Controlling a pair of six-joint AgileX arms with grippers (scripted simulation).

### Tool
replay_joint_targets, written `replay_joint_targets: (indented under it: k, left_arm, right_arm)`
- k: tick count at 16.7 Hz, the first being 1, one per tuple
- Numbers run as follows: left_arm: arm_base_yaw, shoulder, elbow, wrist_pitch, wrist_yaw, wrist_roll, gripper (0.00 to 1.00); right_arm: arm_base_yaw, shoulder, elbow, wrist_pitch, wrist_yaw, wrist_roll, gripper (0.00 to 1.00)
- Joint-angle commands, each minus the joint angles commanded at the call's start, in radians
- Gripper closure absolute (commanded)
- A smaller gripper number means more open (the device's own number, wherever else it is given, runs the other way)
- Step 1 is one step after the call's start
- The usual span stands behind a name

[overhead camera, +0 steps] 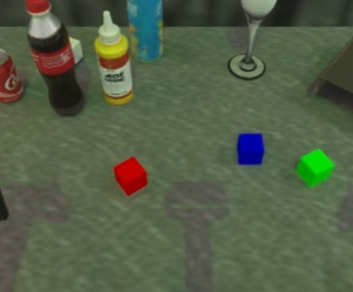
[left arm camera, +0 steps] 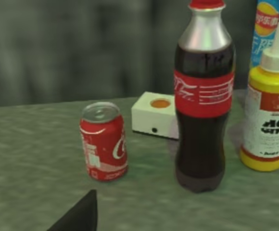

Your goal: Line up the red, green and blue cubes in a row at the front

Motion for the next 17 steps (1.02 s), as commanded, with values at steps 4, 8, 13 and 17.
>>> replay_joint_targets:
  k: [4, 8, 13, 17]
  left_arm:
    - [-0.084, 0.357, 0.288, -0.193, -0.002, 0.079, 0.00]
    - [-0.181, 0.818, 0.609, -0.425, -0.004, 0.173, 0.00]
    - [-0.299, 1.359, 0.987, -0.702, -0.004, 0.283, 0.00]
    - [-0.374, 1.660, 1.237, -0.868, -0.003, 0.352, 0.00]
  right_arm:
    - [0.000, 0.000, 0.000, 0.000, 0.000, 0.000, 0.00]
    - [0.000, 0.000, 0.000, 0.000, 0.000, 0.000, 0.00]
    - [0.000, 0.000, 0.000, 0.000, 0.000, 0.000, 0.00]
    - [0.000, 0.000, 0.000, 0.000, 0.000, 0.000, 0.00]
